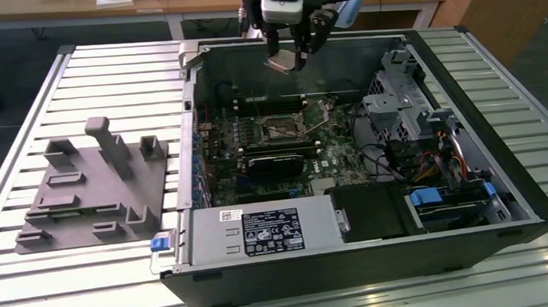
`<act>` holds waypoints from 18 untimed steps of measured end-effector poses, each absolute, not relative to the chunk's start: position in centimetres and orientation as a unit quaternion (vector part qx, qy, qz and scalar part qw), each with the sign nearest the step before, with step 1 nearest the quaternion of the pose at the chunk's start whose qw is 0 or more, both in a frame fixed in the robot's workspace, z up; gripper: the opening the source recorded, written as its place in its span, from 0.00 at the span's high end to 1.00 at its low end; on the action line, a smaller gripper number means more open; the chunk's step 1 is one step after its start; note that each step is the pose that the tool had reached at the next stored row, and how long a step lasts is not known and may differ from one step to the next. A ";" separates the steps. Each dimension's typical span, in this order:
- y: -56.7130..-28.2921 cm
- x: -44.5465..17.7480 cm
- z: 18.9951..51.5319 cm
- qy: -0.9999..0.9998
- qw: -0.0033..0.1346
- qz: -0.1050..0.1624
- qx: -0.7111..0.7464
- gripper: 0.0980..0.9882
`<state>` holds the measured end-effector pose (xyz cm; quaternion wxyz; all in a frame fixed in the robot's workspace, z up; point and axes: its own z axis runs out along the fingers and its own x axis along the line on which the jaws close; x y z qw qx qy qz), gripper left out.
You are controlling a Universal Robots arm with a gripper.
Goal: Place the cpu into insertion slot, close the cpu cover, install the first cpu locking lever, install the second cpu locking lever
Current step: 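Place the cpu into insertion slot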
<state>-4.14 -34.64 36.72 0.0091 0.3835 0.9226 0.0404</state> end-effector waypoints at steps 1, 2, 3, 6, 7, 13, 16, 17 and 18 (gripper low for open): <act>-34.6 -4.1 36.7 0.921 0.009 0.040 0.387 0.50; -34.6 -4.1 36.7 0.920 0.009 0.040 0.390 0.50; -34.6 -4.1 36.7 0.919 0.010 0.040 0.393 0.50; -34.6 -4.1 36.7 0.915 0.010 0.040 0.402 0.50; -34.6 -4.1 36.7 0.913 0.010 0.040 0.405 0.50; -34.6 -4.1 36.6 0.898 0.012 0.038 0.438 0.50; -34.6 -4.1 36.6 0.889 0.013 0.037 0.457 0.50; -34.6 -4.1 36.6 0.886 0.014 0.037 0.463 0.50; -34.6 -4.1 36.6 0.882 0.014 0.037 0.470 0.50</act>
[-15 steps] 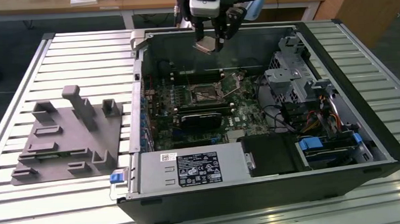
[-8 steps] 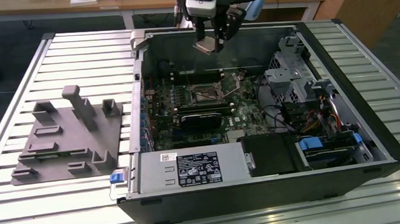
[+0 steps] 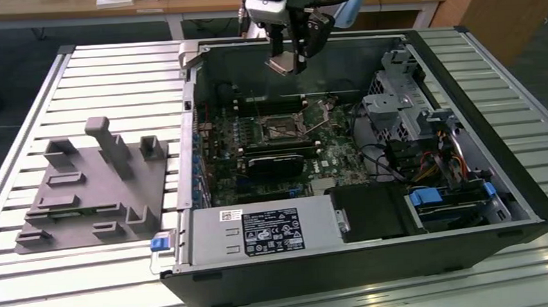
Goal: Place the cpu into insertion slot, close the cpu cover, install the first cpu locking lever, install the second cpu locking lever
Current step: 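Place the cpu into insertion slot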
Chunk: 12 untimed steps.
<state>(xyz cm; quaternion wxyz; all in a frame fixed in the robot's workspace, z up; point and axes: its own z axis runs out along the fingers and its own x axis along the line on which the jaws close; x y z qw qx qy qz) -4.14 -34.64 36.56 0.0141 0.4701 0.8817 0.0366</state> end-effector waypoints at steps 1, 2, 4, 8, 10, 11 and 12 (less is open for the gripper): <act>-34.6 -4.1 36.5 0.878 0.014 0.036 0.477 0.50; -34.6 -4.1 36.5 0.875 0.015 0.036 0.483 0.50; -34.6 -4.1 36.5 0.867 0.015 0.036 0.496 0.50; -34.6 -4.1 36.4 0.853 0.016 0.035 0.521 0.50; -34.6 -4.1 36.4 0.845 0.017 0.035 0.533 0.50; -34.6 -4.1 36.4 0.842 0.017 0.035 0.538 0.50; -34.6 -4.1 36.4 0.838 0.018 0.035 0.544 0.50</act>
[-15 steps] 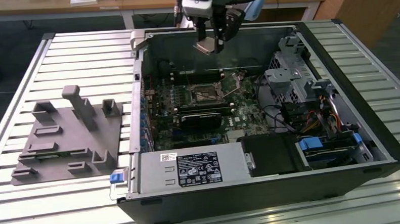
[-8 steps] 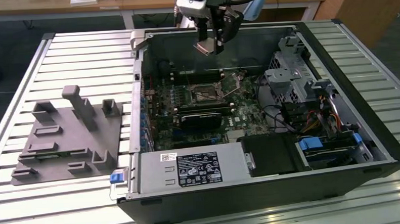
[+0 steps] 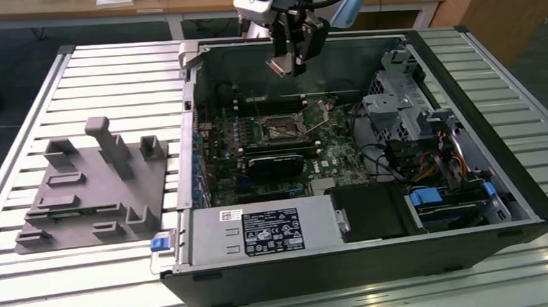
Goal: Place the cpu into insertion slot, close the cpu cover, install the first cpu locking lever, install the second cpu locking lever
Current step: 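Place the cpu into insertion slot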
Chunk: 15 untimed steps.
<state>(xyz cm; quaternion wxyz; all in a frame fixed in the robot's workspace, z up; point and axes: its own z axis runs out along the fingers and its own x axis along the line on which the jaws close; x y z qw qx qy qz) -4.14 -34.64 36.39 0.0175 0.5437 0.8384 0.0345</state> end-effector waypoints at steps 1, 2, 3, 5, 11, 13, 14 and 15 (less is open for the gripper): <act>-34.6 -4.1 36.4 0.835 0.018 0.034 0.549 0.50; -34.6 -4.1 36.4 0.832 0.018 0.034 0.554 0.50; -34.6 -4.1 36.4 0.829 0.018 0.034 0.558 0.50; -34.6 -4.1 36.3 0.825 0.018 0.034 0.563 0.50; -34.6 -4.1 36.1 0.823 0.018 0.034 0.566 0.50; -34.6 -4.1 36.0 0.823 0.018 0.034 0.566 0.50; -34.6 -4.1 36.0 0.823 0.018 0.034 0.566 0.50; -34.6 -4.1 36.0 0.823 0.018 0.034 0.566 0.50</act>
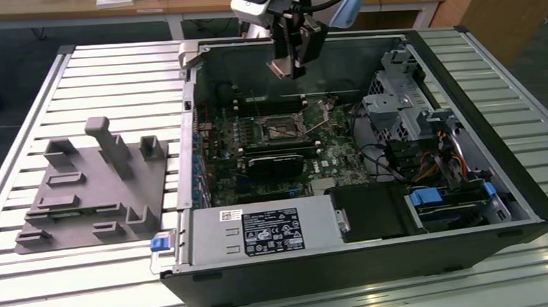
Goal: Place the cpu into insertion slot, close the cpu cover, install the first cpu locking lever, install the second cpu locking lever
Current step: 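Place the cpu into insertion slot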
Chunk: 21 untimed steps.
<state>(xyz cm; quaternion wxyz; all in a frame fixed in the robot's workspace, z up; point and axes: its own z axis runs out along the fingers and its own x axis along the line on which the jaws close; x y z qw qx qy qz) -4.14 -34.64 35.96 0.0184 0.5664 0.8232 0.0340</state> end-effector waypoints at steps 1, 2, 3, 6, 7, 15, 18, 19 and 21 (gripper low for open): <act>-34.6 -4.1 35.9 0.823 0.018 0.034 0.566 0.50; -34.6 -4.1 35.9 0.823 0.018 0.034 0.567 0.50; -34.6 -4.1 35.8 0.823 0.018 0.034 0.567 0.50; -34.6 -4.1 35.8 0.823 0.018 0.034 0.567 0.50; -34.6 -4.1 35.7 0.823 0.018 0.034 0.567 0.50; -34.6 -4.1 35.6 0.823 0.018 0.034 0.567 0.50; -34.6 -4.1 35.5 0.823 0.018 0.034 0.567 0.50; -34.6 -4.1 35.5 0.822 0.018 0.034 0.567 0.50; -34.6 -4.1 35.4 0.822 0.018 0.034 0.568 0.50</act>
